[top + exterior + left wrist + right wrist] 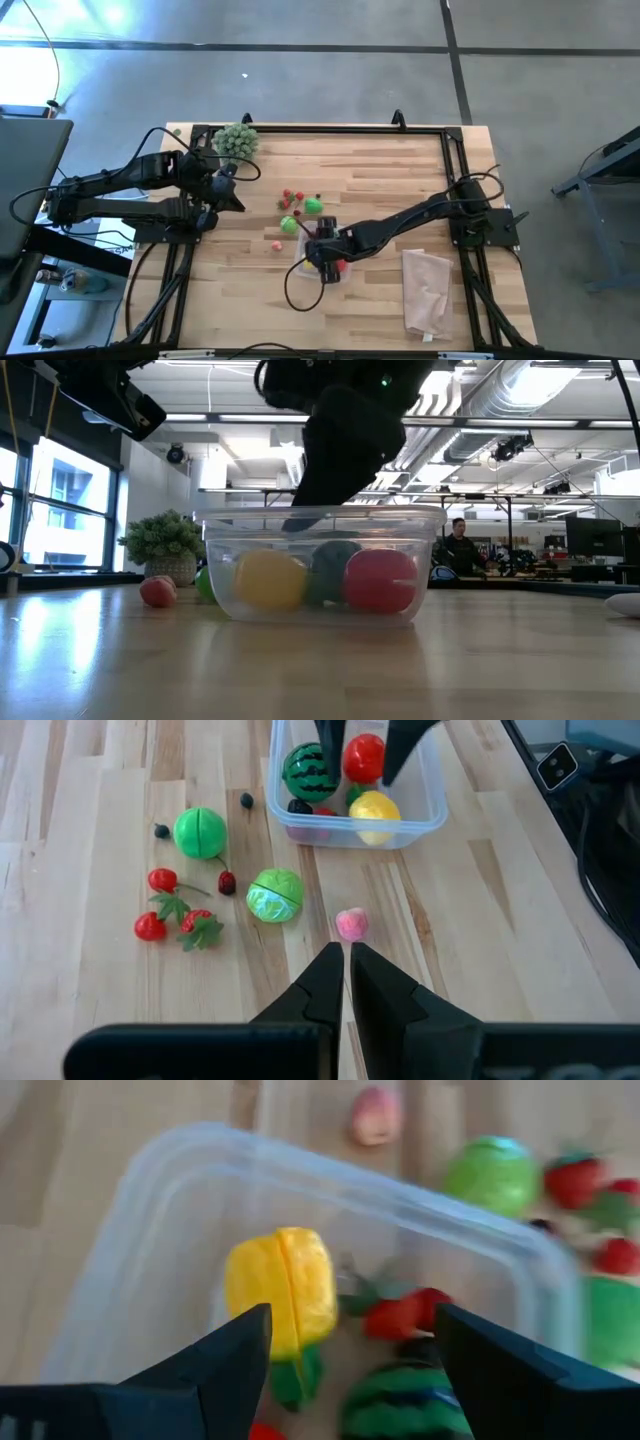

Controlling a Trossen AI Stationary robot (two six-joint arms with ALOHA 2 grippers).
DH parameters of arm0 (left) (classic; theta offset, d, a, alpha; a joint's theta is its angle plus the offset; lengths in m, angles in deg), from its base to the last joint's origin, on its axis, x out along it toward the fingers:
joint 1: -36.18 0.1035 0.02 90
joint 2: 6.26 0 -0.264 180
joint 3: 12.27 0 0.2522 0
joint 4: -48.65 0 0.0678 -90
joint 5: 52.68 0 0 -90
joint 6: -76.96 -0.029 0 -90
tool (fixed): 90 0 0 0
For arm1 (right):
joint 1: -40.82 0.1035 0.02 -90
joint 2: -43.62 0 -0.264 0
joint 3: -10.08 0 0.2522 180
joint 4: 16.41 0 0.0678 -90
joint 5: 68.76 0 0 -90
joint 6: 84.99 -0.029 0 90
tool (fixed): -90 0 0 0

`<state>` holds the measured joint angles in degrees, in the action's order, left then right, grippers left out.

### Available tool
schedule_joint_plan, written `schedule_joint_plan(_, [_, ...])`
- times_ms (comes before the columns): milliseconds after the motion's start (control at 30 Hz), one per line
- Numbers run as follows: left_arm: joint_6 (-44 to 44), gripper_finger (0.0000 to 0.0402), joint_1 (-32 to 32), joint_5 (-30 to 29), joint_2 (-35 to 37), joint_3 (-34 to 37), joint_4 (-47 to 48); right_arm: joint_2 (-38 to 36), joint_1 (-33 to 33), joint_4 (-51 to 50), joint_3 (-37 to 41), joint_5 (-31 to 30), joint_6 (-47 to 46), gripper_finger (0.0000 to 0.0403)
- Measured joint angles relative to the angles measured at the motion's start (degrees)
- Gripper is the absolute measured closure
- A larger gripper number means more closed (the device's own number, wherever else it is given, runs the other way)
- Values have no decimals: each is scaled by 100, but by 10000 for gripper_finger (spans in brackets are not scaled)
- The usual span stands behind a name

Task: Pick and placing Produce into tupperware
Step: Adjust the transparent bin on the table

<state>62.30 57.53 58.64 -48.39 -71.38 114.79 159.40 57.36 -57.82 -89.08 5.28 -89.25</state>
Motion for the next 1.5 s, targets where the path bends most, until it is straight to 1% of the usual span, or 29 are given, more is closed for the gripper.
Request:
schedule_joint_plan(167, [0,387,2,-1,-2,0,0,-365,61,-477,0,-386,-217,132])
schedule_joint_plan(267, [-1,387,2,-1,-1,0,2,-496,135,-1036,-2,-725,-548,133])
schedule_joint_plan(333, [-2,387,2,0,0,0,0,-489,177,-1358,0,-803,-796,139])
schedule_joint_plan(433, [0,387,0,-1,0,0,2,-489,228,-1566,0,-806,-1077,162])
schedule_joint_plan(667, [0,387,2,0,-2,0,0,-489,224,-1980,9,-799,-1442,242])
schedule_joint_plan(800, [-1,387,1,0,0,0,1,-489,238,-2154,9,-801,-1636,268])
schedule_joint_plan(1067, [-1,387,1,-2,-1,0,1,-467,219,-2335,9,-937,-1781,274])
schedule_joint_plan(1233, [-2,387,0,0,-2,0,0,-396,138,-2378,13,-864,-1781,274])
schedule_joint_plan(1500, [-2,387,0,0,0,0,0,-358,-35,-2394,13,-912,-1743,274])
